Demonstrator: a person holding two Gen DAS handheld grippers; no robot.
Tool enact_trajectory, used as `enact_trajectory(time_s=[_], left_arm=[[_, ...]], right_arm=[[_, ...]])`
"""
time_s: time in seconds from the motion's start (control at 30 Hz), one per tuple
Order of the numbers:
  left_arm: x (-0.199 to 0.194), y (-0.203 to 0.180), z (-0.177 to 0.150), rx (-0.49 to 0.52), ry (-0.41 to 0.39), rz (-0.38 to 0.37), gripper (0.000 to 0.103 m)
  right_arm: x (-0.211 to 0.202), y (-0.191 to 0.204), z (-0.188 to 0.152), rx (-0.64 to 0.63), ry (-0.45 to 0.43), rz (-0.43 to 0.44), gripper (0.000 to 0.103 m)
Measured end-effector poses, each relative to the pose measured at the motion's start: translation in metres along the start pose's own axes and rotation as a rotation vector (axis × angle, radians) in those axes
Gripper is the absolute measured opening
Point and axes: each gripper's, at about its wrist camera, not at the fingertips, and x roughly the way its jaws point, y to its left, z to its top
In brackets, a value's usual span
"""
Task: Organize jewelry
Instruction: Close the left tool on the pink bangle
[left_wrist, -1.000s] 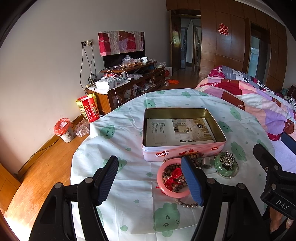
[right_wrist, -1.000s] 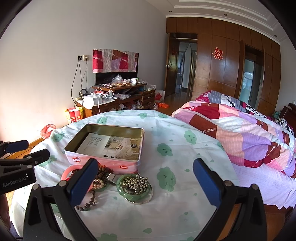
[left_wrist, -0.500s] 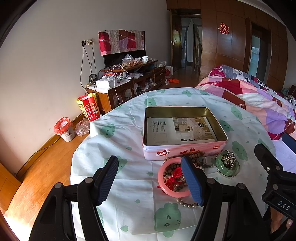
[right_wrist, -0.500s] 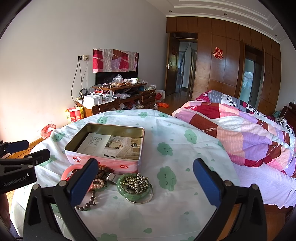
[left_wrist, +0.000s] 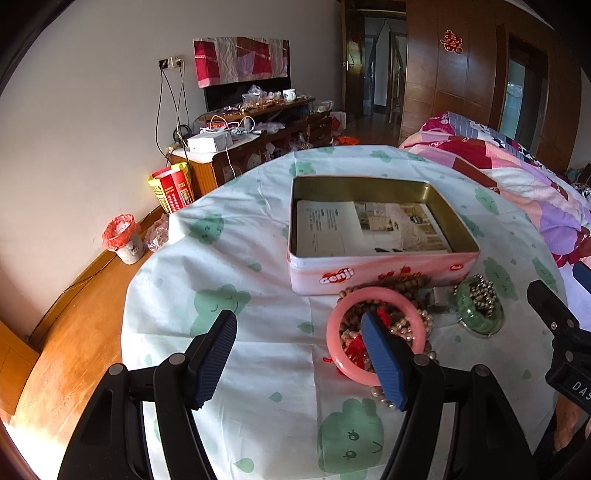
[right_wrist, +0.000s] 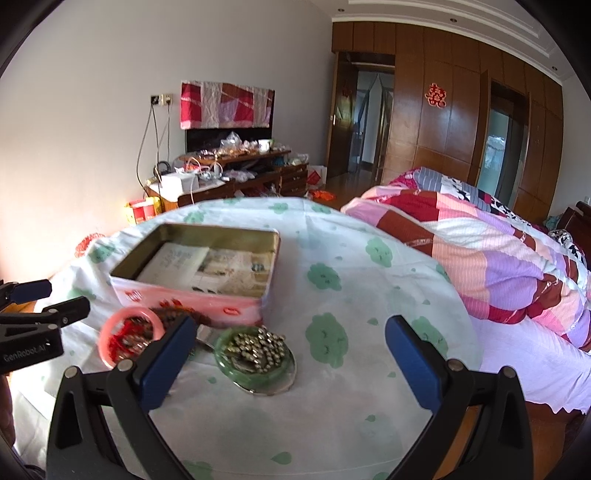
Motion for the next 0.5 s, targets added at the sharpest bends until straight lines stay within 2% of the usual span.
enact_trajectory(time_s=[0.2, 0.4, 0.5], left_arm=[[0.011, -0.004, -0.007, 0.007, 0.028, -0.025, 0.069], [0.027, -0.001, -0.013, -0.014, 0.082, -0.062, 0.045], [0.033, 0.003, -0.015, -0.038, 0.101, -0.087, 0.043]], right_arm=[[0.016, -0.008, -0.012, 0.016, 0.052, 0.007, 0.103], [0.017, -0.007, -0.016, 0.011, 0.061, 0.017, 0.103], [0.017, -0.006, -0.016, 0.01, 0.058, 0.017, 0.103]])
